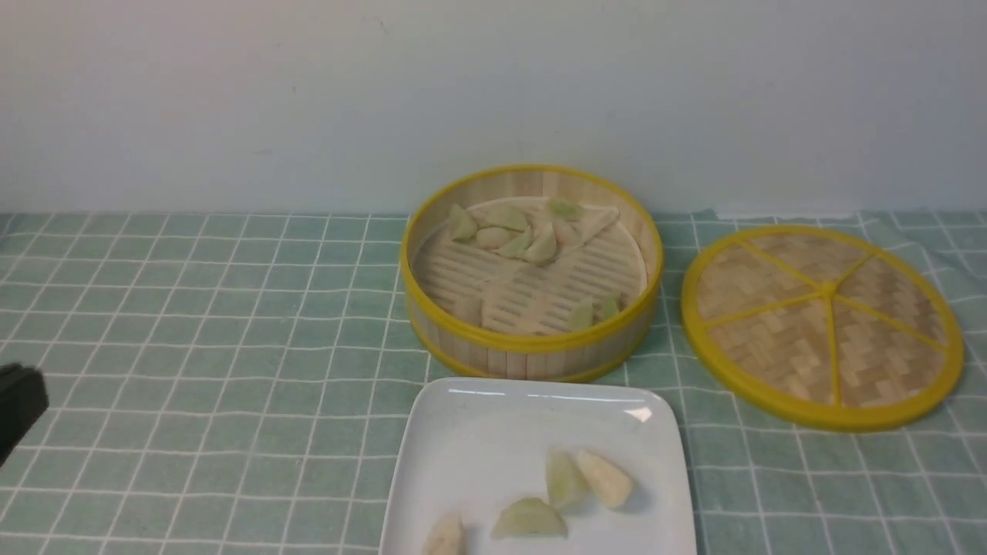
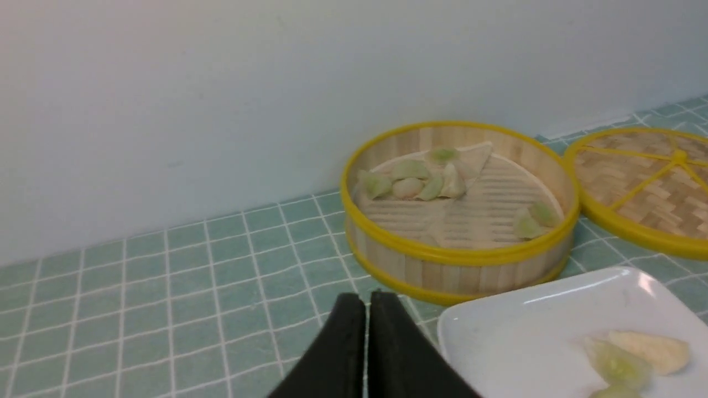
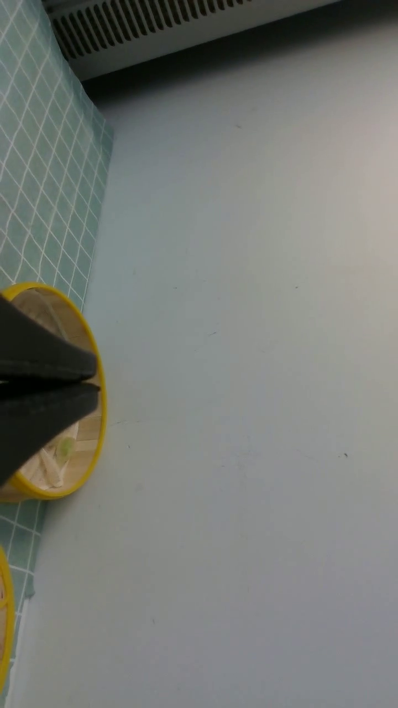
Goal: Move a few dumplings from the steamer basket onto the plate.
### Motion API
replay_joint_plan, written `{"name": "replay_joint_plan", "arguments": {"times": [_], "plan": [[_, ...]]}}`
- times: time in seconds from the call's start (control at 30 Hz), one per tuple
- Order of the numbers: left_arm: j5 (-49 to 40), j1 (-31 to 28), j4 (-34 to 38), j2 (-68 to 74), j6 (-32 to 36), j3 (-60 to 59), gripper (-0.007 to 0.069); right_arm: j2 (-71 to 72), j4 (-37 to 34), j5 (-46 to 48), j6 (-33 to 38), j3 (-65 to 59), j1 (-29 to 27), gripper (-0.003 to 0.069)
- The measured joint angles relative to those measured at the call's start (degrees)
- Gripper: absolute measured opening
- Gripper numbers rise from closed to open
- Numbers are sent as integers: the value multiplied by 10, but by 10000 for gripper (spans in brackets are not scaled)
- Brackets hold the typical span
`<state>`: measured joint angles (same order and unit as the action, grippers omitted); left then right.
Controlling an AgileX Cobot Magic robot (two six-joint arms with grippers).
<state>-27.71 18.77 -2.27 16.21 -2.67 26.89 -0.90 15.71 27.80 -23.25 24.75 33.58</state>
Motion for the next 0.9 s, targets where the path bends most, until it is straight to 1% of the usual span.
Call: {"name": "replay_joint_plan", "arguments": {"times": [0.03,0.17,0.3,0.47,0.9], "plan": [[33,-41,23,-51,27,-65,-6,0,0,0,0,0,0,-13],[73,-107,50,-140,64,-190,-6,0,0,0,0,0,0,-13],[82,-138,59,-167,75,-272,-6,0,0,1,0,0,0,-13],[62,-142,61,-169,76,-285,-6,0,0,4,0,0,0,-13],[61,-142,61,-169,76,-285,-6,0,0,5,0,0,0,-13]]}}
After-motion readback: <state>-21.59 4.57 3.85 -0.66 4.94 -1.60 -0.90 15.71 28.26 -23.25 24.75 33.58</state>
